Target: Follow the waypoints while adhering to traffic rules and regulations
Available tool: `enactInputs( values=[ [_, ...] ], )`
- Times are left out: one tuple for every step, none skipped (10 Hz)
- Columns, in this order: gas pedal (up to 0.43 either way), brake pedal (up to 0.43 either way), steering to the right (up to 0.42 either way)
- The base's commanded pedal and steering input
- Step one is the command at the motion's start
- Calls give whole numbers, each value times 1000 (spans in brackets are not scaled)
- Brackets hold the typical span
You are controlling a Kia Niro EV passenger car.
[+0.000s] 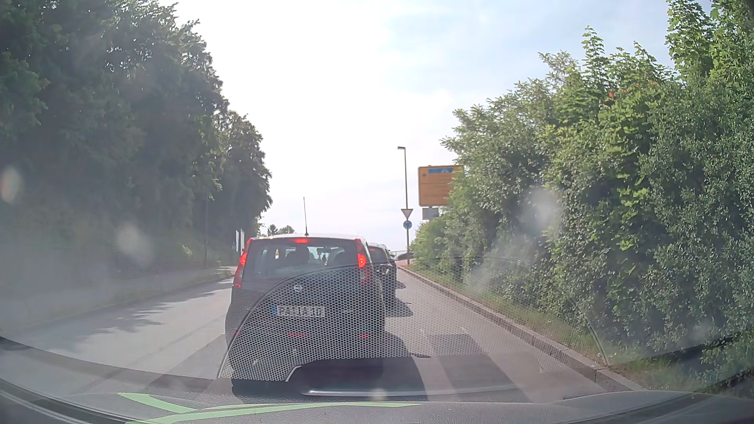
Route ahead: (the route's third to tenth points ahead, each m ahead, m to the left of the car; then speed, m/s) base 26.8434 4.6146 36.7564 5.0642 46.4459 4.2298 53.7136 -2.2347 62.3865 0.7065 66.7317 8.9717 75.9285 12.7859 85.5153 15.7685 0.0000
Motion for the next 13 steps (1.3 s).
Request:
enactInputs(
  values=[
    [0, 335, -13],
    [0, 335, -13],
    [0, 335, -13],
    [0, 335, -13],
    [0, 335, -13],
    [0, 335, -13],
    [0, 335, -13],
    [0, 335, -13],
    [0, 335, -13],
    [0, 335, -13],
    [0, 329, -13],
    [0, 335, -13],
    [0, 335, -13]
  ],
)
